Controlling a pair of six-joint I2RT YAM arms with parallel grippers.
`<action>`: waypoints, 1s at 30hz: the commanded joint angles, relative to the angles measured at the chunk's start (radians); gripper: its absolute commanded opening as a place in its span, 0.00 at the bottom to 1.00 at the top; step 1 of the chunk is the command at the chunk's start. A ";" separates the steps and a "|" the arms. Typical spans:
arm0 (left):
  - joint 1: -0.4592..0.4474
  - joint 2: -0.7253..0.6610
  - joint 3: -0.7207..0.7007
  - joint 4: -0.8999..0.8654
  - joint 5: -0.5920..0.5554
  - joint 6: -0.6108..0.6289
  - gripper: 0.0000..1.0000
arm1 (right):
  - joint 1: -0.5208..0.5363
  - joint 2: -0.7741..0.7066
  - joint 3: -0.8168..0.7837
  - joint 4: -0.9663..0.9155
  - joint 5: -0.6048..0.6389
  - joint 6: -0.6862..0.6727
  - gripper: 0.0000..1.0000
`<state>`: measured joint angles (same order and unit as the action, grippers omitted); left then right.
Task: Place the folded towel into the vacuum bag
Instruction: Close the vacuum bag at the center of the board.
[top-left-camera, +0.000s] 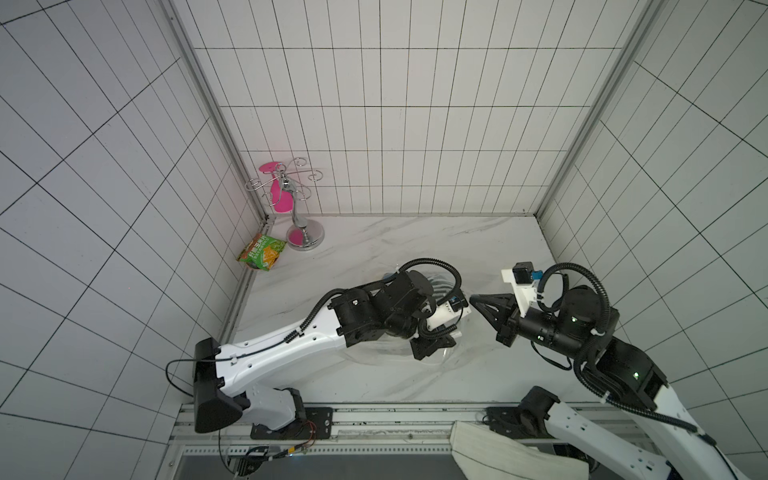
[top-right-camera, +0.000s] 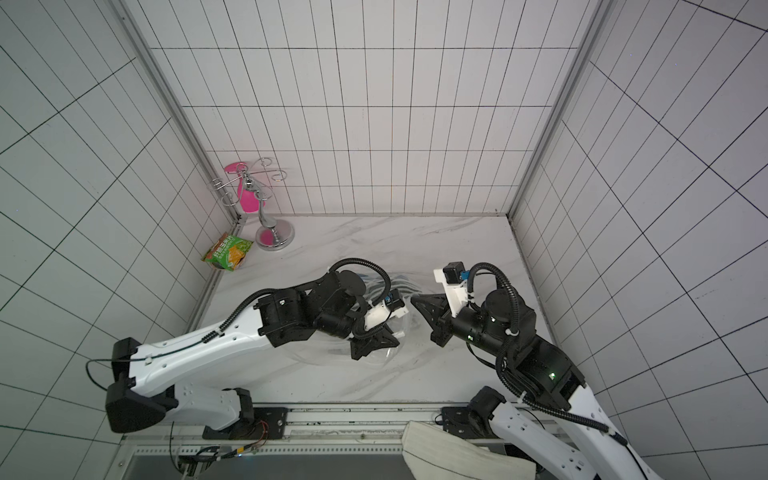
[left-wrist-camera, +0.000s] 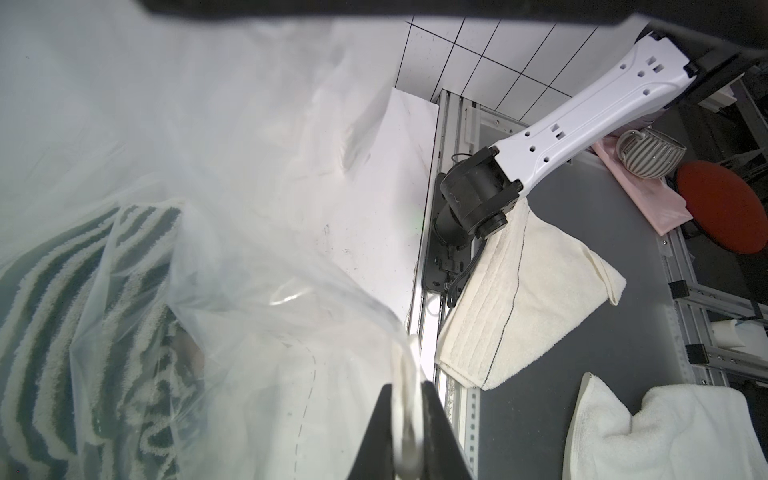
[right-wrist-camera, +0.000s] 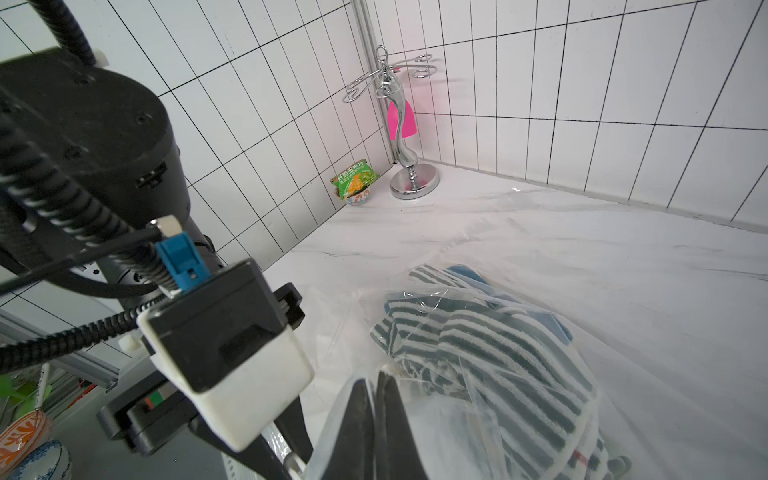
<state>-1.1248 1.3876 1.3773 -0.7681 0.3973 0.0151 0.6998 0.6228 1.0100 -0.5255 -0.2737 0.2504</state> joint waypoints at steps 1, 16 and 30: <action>-0.010 0.032 0.050 -0.050 0.005 0.024 0.02 | -0.006 -0.014 0.016 0.144 -0.055 0.016 0.00; -0.009 -0.076 -0.042 0.151 0.057 -0.072 0.29 | -0.006 -0.052 0.017 0.136 -0.008 0.020 0.00; -0.019 -0.187 -0.167 0.265 -0.132 -0.223 0.35 | -0.005 -0.044 0.025 0.151 0.011 0.050 0.00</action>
<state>-1.1320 1.2125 1.2285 -0.5671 0.3271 -0.1417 0.6998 0.5850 1.0088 -0.4770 -0.2684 0.2806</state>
